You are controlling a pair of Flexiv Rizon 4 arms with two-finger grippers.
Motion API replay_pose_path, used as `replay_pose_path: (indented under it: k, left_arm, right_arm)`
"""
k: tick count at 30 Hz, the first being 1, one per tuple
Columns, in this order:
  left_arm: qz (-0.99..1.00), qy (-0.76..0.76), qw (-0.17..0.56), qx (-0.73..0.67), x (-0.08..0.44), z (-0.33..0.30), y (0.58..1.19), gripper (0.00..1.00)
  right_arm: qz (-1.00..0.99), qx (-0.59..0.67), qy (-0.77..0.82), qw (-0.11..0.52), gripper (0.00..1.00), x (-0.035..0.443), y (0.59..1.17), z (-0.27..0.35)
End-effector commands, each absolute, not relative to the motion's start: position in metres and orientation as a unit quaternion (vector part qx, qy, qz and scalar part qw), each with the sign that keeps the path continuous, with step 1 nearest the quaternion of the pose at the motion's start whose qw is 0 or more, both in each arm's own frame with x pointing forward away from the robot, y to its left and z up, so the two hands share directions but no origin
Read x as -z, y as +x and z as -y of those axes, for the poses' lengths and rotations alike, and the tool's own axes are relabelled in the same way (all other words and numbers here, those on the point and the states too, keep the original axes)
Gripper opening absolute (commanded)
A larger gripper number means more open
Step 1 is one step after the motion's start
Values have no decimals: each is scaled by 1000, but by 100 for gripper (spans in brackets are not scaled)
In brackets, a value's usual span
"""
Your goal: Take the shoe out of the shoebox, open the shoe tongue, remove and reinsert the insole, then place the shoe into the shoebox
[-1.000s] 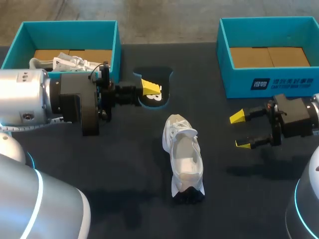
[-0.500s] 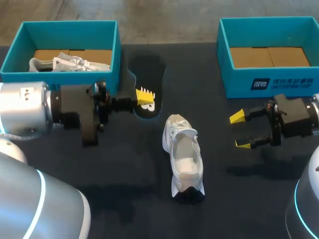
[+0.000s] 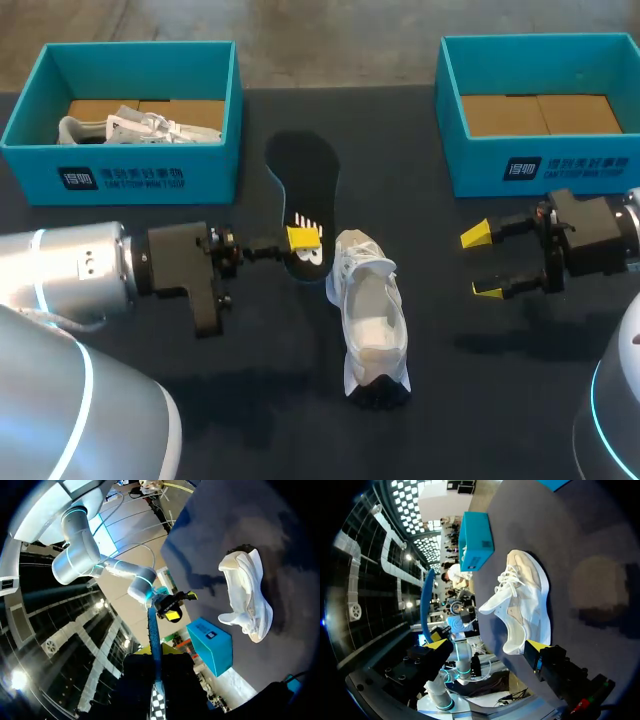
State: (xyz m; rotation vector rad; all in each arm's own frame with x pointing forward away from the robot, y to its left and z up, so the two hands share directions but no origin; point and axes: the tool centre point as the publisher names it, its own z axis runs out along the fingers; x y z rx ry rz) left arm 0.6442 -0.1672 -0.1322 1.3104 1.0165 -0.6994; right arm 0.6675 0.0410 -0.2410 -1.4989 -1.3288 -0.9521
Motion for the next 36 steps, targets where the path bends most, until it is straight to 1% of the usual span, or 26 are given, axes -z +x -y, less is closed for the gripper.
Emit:
replay_pose_path:
  k: [1,17,26,36]
  left_arm:
    - [-444,564,631,295,135,162,629,0]
    - [-442,568,630,291,136,162,628,0]
    - [-420,589,613,317,165,162,659,0]
    - [-373,608,621,326,172,167,669,0]
  right_arm:
    - [536,385,-606,444,100,241,667,-42]
    - [536,385,-606,444,100,241,667,-42]
    - [536,385,-606,444,100,241,667,-42]
    - [536,385,-606,444,100,241,667,-42]
